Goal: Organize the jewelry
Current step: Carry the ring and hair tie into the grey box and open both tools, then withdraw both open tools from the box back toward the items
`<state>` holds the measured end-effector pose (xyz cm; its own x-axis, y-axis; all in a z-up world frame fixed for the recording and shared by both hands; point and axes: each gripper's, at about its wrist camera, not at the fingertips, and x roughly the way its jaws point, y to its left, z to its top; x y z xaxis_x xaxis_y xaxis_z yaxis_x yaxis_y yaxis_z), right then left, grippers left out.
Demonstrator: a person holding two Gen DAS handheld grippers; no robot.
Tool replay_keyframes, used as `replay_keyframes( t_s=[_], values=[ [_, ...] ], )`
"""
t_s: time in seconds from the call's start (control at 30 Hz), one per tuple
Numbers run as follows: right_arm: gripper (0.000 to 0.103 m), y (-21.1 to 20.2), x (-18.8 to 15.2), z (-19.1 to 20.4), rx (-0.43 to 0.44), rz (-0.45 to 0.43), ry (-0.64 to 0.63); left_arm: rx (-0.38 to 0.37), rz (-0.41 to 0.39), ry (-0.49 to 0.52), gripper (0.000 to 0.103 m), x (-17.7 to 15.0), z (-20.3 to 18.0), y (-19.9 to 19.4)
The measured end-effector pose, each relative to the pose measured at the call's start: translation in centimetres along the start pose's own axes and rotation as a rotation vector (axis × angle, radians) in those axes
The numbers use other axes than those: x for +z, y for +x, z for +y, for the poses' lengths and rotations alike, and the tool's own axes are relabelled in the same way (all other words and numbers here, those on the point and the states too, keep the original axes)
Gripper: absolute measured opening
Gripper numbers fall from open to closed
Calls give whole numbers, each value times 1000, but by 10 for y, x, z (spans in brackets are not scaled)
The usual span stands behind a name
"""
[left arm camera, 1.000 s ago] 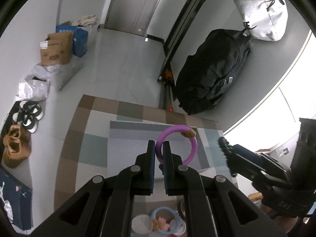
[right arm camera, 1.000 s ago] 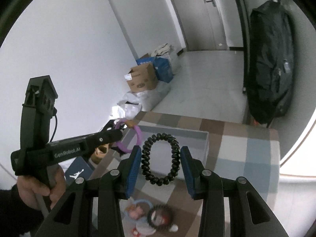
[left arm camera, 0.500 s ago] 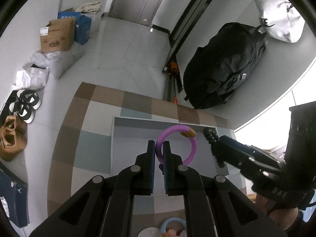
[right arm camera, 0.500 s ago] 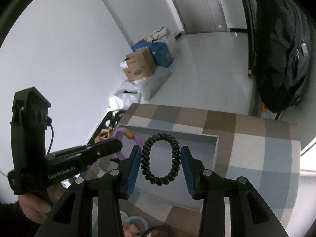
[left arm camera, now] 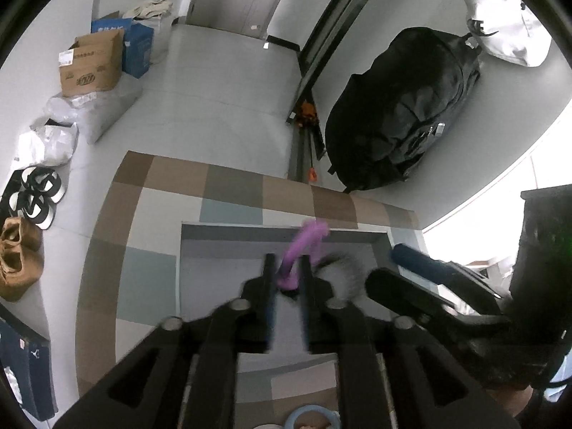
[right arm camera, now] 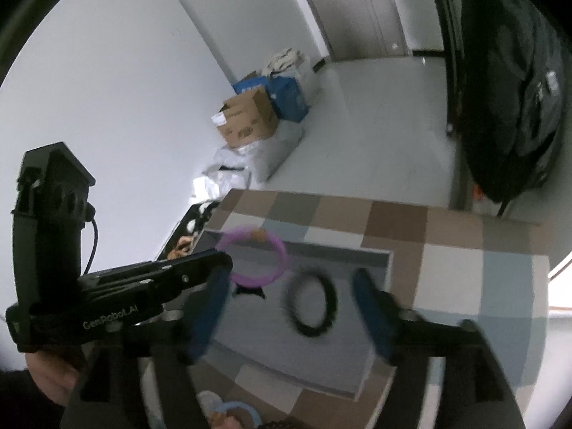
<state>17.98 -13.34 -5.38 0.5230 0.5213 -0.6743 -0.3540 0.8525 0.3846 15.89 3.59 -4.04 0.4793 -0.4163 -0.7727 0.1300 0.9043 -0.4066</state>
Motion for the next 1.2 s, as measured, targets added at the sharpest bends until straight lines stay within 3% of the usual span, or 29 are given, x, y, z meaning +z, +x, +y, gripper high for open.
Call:
replay_keyframes(
  t_s=[0.07,0.1,0.3,0.6,0.77,1.07,1.2],
  values=[
    [83,-6,1,0,-8,-15,-8,-11,-8,-11,41,-1,1,-1],
    [83,-9,1,-1,-14,-24,-10,-18,-16,-16,44,-1,1,-2],
    [103,-22,0,-8,-43,-51,16,-1,-18,13,46,-7,-7,-5],
    [103,-40,-13,-16,-93,-90,84,126,-56,25,48,-20,-6,-23],
    [103,-53,-23,-16,-107,-125,84,152,-133,30,67,-32,-6,-40],
    [103,-73,-45,2,-112,-168,-11,157,-165,74,82,-63,-13,-54],
    [103,-77,-57,4,-100,-155,-16,152,-152,121,83,-72,-18,-55]
  ],
)
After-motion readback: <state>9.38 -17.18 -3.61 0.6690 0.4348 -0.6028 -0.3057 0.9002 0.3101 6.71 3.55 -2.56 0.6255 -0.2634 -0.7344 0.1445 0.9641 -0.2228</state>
